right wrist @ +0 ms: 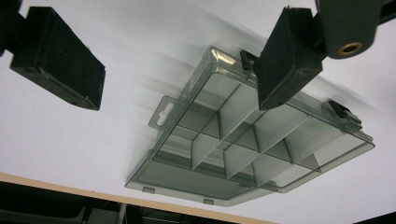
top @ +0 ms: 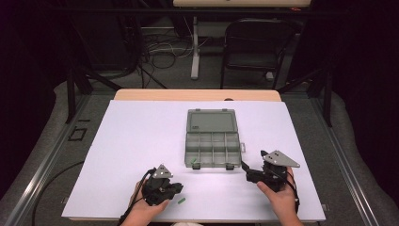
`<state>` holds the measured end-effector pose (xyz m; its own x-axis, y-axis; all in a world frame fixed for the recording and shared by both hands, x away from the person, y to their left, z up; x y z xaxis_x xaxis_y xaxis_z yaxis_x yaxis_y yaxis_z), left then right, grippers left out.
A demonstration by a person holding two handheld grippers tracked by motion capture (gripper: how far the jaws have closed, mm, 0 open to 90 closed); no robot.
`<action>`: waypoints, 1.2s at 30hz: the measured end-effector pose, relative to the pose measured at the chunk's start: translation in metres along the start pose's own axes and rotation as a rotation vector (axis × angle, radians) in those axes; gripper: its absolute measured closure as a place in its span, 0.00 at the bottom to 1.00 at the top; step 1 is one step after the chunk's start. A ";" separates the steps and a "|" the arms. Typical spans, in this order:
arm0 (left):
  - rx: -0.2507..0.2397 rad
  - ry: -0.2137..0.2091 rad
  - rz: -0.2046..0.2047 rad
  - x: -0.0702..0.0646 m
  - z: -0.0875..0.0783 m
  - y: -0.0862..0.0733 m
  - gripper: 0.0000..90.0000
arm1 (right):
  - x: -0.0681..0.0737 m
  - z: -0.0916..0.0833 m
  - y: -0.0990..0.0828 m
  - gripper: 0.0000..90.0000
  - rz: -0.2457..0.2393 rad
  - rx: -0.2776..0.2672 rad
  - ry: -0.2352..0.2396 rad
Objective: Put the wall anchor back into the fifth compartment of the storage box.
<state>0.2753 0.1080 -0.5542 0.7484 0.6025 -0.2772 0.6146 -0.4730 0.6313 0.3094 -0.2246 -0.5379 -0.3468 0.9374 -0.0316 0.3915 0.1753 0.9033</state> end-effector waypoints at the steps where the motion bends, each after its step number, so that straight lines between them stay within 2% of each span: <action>1: 0.000 0.005 0.004 0.001 -0.001 0.002 0.94 | 0.000 0.000 0.000 0.17 -0.001 0.003 0.000; 5: -0.003 0.004 -0.002 0.002 -0.002 0.008 0.94 | -0.001 0.000 0.000 0.17 0.001 0.006 0.003; 6: -0.003 0.005 0.002 0.003 -0.003 0.010 0.94 | -0.001 -0.002 0.000 0.17 -0.005 0.027 0.005; 7: -0.007 0.007 -0.001 0.003 -0.004 0.011 0.94 | -0.001 -0.001 0.000 0.17 -0.003 0.023 0.005; 8: -0.011 0.006 -0.004 0.003 -0.005 0.013 0.94 | 0.000 0.001 0.000 0.17 0.005 -0.010 -0.003; 10: -0.017 0.002 -0.007 0.005 -0.006 0.017 0.94 | 0.000 0.000 0.000 0.17 0.007 0.012 0.005; 18: -0.045 0.006 -0.023 0.011 -0.012 0.033 0.94 | 0.000 0.001 0.000 0.17 0.004 0.003 -0.001; 20: -0.044 0.011 -0.023 0.012 -0.013 0.035 0.94 | 0.000 0.001 -0.001 0.17 0.010 0.012 -0.003; 21: -0.045 0.011 -0.022 0.013 -0.013 0.037 0.94 | -0.002 -0.001 -0.001 0.17 -0.004 0.042 0.009; 22: -0.040 0.011 -0.026 0.013 -0.014 0.038 0.94 | -0.001 0.002 -0.001 0.17 0.008 0.003 -0.004; 23: -0.044 0.014 -0.025 0.014 -0.014 0.039 0.94 | -0.002 0.000 0.000 0.17 0.002 0.028 0.007; 28: -0.051 0.014 -0.036 0.018 -0.013 0.048 0.94 | -0.002 0.002 -0.001 0.17 0.004 0.013 0.007; 32: -0.056 0.021 -0.027 0.020 -0.012 0.059 0.94 | -0.003 0.002 -0.001 0.17 0.007 0.005 -0.001; 33: -0.060 0.021 -0.026 0.020 -0.012 0.061 0.94 | -0.004 0.000 -0.001 0.17 0.002 0.029 0.006; 34: -0.062 0.027 -0.021 0.021 -0.013 0.065 0.94 | -0.004 0.000 -0.001 0.17 0.004 0.030 0.005; 35: -0.061 0.029 -0.019 0.022 -0.013 0.068 0.94 | -0.004 0.002 -0.001 0.17 0.012 0.008 -0.003; 36: -0.061 0.030 -0.017 0.022 -0.012 0.071 0.94 | -0.005 0.001 -0.001 0.17 0.011 0.014 0.002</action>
Point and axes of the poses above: each handheld gripper's, and its own axes: z roughly forward along the jaws, y roughly out of its top, x roughly to its left, the point moved 3 cm from there along z, roughly forward along the jaws, and after that the axes turned 6 degrees about -y, right-handed, at the moved point
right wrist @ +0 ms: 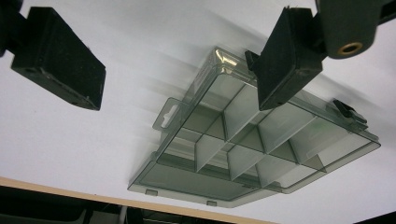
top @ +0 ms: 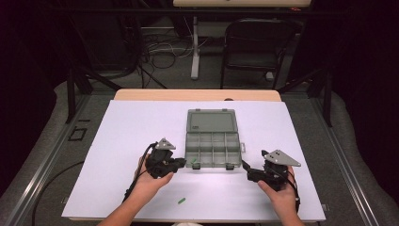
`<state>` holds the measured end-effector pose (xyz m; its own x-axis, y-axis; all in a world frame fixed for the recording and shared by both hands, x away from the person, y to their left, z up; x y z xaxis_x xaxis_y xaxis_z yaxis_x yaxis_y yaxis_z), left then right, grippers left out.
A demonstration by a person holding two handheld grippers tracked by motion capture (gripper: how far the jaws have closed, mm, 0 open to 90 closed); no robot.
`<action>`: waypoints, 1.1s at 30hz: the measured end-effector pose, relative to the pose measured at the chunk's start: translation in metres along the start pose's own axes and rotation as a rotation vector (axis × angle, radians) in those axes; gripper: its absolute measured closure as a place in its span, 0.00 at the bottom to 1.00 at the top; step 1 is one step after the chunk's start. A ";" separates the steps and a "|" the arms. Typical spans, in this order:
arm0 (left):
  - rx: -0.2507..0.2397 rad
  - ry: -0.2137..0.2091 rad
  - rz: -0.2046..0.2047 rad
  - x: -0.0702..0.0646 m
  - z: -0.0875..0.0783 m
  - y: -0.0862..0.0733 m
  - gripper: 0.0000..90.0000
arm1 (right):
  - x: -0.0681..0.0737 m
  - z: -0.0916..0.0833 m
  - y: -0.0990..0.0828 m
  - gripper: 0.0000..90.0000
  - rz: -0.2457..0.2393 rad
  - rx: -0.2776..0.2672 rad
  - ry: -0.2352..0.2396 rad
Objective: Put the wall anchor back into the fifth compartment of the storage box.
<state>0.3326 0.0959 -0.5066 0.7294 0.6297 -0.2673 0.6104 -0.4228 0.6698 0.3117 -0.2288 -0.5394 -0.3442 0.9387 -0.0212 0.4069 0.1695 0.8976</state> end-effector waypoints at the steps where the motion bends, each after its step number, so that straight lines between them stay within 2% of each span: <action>1: -0.004 0.003 0.001 0.000 0.001 0.003 0.94 | 0.000 0.000 0.000 0.17 0.002 -0.002 0.002; 2: -0.004 0.008 0.005 0.001 0.002 0.006 0.94 | -0.001 -0.002 0.000 0.17 -0.005 0.022 0.007; 3: -0.003 0.009 0.009 0.001 0.002 0.010 0.94 | 0.000 0.002 0.000 0.17 0.009 -0.040 -0.005; 4: -0.003 0.010 0.012 0.002 0.003 0.013 0.94 | -0.001 -0.001 0.000 0.17 0.000 -0.004 -0.002; 7: -0.002 0.013 0.016 0.003 0.005 0.020 0.94 | -0.002 -0.002 0.000 0.17 -0.005 0.012 0.006; 9: 0.002 0.018 0.021 0.004 0.007 0.024 0.94 | -0.001 -0.001 0.000 0.17 0.000 -0.010 -0.001; 13: 0.012 0.014 0.009 0.007 0.013 0.030 0.94 | -0.001 -0.001 0.000 0.17 -0.007 0.012 0.005; 14: 0.015 0.018 0.010 0.009 0.014 0.031 0.94 | 0.000 0.001 0.000 0.17 -0.002 -0.009 -0.001; 21: 0.029 0.026 -0.010 0.016 0.025 0.035 0.94 | -0.001 0.000 0.000 0.17 -0.001 -0.004 -0.001; 22: 0.033 0.027 -0.012 0.018 0.027 0.035 0.94 | -0.002 -0.002 0.000 0.17 -0.006 0.015 0.002; 24: 0.040 0.022 -0.023 0.019 0.031 0.035 0.94 | -0.002 0.000 0.000 0.17 0.001 -0.011 -0.002; 25: 0.038 0.025 -0.028 0.020 0.033 0.035 0.94 | -0.002 -0.002 0.000 0.17 -0.009 0.026 0.005; 27: 0.043 0.025 -0.029 0.021 0.036 0.035 0.94 | -0.002 0.001 0.000 0.17 -0.001 0.001 0.002; 31: 0.056 0.025 -0.042 0.025 0.044 0.035 0.94 | -0.003 0.000 0.000 0.17 -0.004 0.015 0.006; 32: 0.060 0.028 -0.046 0.026 0.046 0.035 0.94 | -0.002 0.003 0.000 0.17 0.008 -0.026 -0.002; 33: 0.063 0.029 -0.051 0.027 0.048 0.035 0.94 | -0.002 0.002 0.000 0.17 0.009 -0.016 -0.005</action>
Point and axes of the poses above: each handheld gripper's, and its own axes: z roughly forward along the jaws, y roughly out of its top, x roughly to its left, the point moved 3 cm from there along z, roughly forward along the jaws, and after that the axes turned 6 degrees about -y, right-handed, at the moved point
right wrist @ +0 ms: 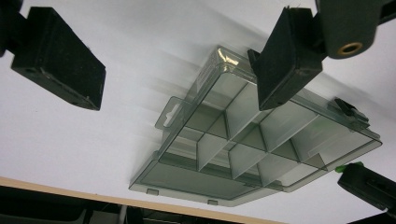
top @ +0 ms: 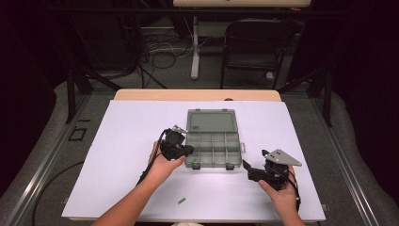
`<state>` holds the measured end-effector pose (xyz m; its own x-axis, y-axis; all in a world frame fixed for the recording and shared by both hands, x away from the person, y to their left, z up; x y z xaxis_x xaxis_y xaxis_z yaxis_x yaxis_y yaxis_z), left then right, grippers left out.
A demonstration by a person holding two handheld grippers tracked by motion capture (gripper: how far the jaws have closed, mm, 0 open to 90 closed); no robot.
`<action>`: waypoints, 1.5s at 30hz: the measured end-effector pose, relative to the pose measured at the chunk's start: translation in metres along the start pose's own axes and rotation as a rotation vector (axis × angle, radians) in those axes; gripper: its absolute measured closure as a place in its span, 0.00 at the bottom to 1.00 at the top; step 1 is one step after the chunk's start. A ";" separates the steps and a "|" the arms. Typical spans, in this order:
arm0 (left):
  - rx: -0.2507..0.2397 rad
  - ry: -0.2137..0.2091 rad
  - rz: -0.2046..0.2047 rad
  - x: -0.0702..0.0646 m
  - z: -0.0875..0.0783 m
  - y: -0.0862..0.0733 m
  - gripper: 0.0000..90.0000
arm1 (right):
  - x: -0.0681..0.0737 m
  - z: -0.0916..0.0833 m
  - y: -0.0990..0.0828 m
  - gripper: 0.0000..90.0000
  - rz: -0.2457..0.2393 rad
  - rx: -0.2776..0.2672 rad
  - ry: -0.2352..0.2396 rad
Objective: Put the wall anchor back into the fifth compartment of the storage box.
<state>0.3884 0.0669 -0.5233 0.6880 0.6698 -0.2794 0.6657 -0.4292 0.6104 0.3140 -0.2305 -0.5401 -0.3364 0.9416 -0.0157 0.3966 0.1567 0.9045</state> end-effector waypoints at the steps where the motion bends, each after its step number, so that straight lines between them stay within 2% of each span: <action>1: 0.003 0.002 -0.003 0.001 0.002 0.000 0.94 | -0.001 -0.002 0.000 0.17 -0.008 0.032 0.011; 2: 0.006 0.001 -0.006 0.002 0.003 0.000 0.94 | 0.000 0.000 0.000 0.17 0.001 0.007 0.001; 4: 0.007 0.005 -0.013 0.003 0.005 0.000 0.94 | 0.000 -0.001 0.000 0.17 0.003 0.020 0.010; 11: 0.021 0.010 -0.013 0.002 0.014 -0.001 0.94 | 0.000 -0.001 0.001 0.17 -0.009 -0.005 0.003; 13: 0.024 0.014 -0.016 0.003 0.016 -0.001 0.94 | -0.001 -0.003 0.001 0.17 -0.012 0.003 0.008; 14: 0.023 0.013 -0.021 0.003 0.017 -0.001 0.94 | -0.002 -0.005 0.001 0.17 -0.015 0.025 0.010; 17: 0.035 0.016 -0.022 0.004 0.021 -0.001 0.94 | -0.002 -0.004 0.001 0.17 -0.008 -0.007 0.002; 20: 0.038 0.022 -0.026 0.005 0.024 -0.002 0.94 | -0.003 -0.006 0.000 0.17 -0.011 0.017 0.010; 21: 0.041 0.022 -0.025 0.006 0.024 -0.002 0.94 | -0.002 -0.003 0.000 0.17 -0.003 -0.016 0.001; 23: 0.046 0.023 -0.022 0.007 0.025 -0.002 0.94 | -0.003 -0.005 0.000 0.17 -0.014 0.022 0.012; 26: 0.046 0.024 -0.031 0.007 0.027 -0.002 0.94 | -0.002 -0.005 0.000 0.17 -0.011 0.020 0.014; 27: 0.046 0.032 -0.027 0.007 0.027 -0.002 0.94 | -0.002 -0.002 0.000 0.17 -0.004 -0.017 0.003; 28: 0.045 0.036 -0.028 0.007 0.028 -0.002 0.94 | -0.002 -0.003 0.000 0.17 -0.001 -0.017 0.005; 40: 0.046 0.031 -0.023 0.007 0.025 -0.002 0.93 | -0.003 -0.004 0.000 0.17 0.001 -0.001 0.005; 45: 0.031 0.018 -0.012 0.005 0.019 -0.002 0.85 | -0.003 -0.004 0.000 0.17 0.008 0.004 0.011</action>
Point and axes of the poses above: each handheld gripper's, and its own axes: z roughly forward along the jaws, y roughly out of its top, x roughly to its left, the point moved 3 cm from there along z, roughly forward along the jaws, and after that the axes turned 6 degrees about -y, right-handed, at the moved point
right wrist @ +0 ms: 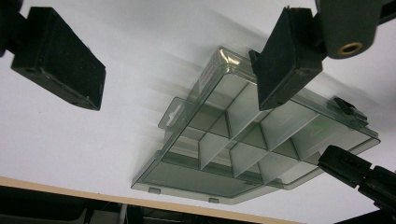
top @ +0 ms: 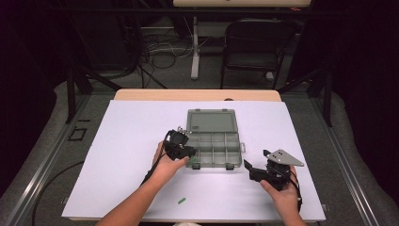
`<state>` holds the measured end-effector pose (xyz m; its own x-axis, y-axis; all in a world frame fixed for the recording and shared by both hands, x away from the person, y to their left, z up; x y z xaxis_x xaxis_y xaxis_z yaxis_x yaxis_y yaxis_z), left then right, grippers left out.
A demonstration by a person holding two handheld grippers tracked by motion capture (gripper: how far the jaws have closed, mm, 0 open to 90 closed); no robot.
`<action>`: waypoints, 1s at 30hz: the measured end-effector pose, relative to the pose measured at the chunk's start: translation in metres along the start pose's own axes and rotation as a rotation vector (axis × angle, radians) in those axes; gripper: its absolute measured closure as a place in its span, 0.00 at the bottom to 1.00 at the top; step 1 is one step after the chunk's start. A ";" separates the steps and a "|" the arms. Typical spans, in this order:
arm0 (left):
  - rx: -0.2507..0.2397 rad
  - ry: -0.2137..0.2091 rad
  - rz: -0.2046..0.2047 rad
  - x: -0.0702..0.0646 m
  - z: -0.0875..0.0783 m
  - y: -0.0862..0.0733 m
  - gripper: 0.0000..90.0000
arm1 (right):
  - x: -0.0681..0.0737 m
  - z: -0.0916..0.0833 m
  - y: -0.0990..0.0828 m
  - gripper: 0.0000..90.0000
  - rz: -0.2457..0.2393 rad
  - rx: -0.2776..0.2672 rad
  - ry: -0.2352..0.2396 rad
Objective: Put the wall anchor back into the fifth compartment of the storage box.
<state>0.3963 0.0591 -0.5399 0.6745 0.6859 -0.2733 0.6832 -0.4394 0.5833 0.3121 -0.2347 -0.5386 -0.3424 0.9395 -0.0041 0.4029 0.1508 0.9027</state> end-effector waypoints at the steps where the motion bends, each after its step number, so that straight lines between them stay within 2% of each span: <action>1: -0.009 -0.001 -0.002 -0.001 -0.001 0.000 0.82 | 0.000 0.000 0.000 0.17 0.001 -0.001 0.000; 4: -0.028 -0.037 -0.009 -0.002 -0.005 0.001 0.70 | 0.000 0.000 0.000 0.17 0.001 -0.004 -0.003; 6: -0.042 -0.044 -0.009 -0.002 -0.006 0.001 0.65 | 0.000 0.000 0.000 0.17 -0.001 -0.002 0.003; 10: -0.052 -0.036 -0.002 -0.002 -0.008 0.001 0.57 | 0.000 0.001 0.000 0.17 -0.001 0.002 0.001; 11: -0.060 -0.029 0.006 -0.001 -0.009 0.001 0.55 | 0.001 0.003 0.000 0.17 0.008 -0.030 -0.008; 13: -0.079 -0.026 0.017 -0.001 -0.011 0.002 0.50 | -0.001 -0.001 0.000 0.17 -0.004 0.022 0.003; 14: -0.088 -0.027 0.011 -0.002 -0.012 0.002 0.48 | -0.001 -0.001 0.000 0.17 -0.003 0.021 0.003; 15: -0.091 -0.026 0.020 -0.001 -0.013 0.002 0.47 | -0.001 -0.001 0.000 0.17 -0.003 0.022 0.003; 16: -0.096 -0.029 0.008 -0.002 -0.014 0.002 0.46 | -0.001 -0.001 0.000 0.17 -0.003 0.022 0.003; 17: -0.095 -0.026 0.028 0.000 -0.016 0.002 0.45 | -0.001 -0.001 0.000 0.17 -0.003 0.022 0.003; 18: -0.101 -0.026 0.013 -0.001 -0.018 0.002 0.45 | -0.001 -0.001 0.000 0.17 -0.003 0.022 0.003; 21: -0.116 -0.023 0.029 0.000 -0.024 0.001 0.43 | -0.001 -0.001 0.000 0.17 -0.003 0.022 0.003; 22: -0.123 -0.027 0.015 0.000 -0.026 0.001 0.43 | -0.001 -0.001 0.000 0.17 -0.003 0.022 0.003; 23: -0.125 -0.029 0.015 0.000 -0.028 0.000 0.42 | 0.000 0.000 0.000 0.17 0.004 -0.003 -0.008; 24: -0.134 -0.025 0.027 0.000 -0.030 0.000 0.41 | 0.000 0.000 0.000 0.17 0.004 -0.003 -0.008; 25: -0.140 -0.024 0.039 0.001 -0.033 0.000 0.41 | -0.001 -0.001 0.000 0.17 -0.003 0.022 0.002; 26: -0.143 -0.024 0.035 0.000 -0.034 -0.001 0.40 | -0.001 -0.001 0.000 0.17 -0.003 0.022 0.002; 28: -0.150 -0.009 0.059 0.001 -0.039 -0.003 0.39 | -0.001 -0.002 0.000 0.17 -0.004 0.021 0.002; 30: -0.157 -0.002 0.065 0.002 -0.043 -0.005 0.37 | -0.001 -0.002 0.000 0.17 -0.005 0.019 0.001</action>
<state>0.3818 0.0873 -0.5104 0.7163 0.6579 -0.2325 0.5863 -0.3868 0.7118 0.3109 -0.2359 -0.5381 -0.3454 0.9384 -0.0076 0.4172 0.1608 0.8945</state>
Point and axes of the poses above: each handheld gripper's, and its own axes: z roughly forward along the jaws, y roughly out of its top, x roughly to its left, the point moved 3 cm from there along z, roughly forward along the jaws, and after that the axes turned 6 degrees about -y, right-handed, at the moved point
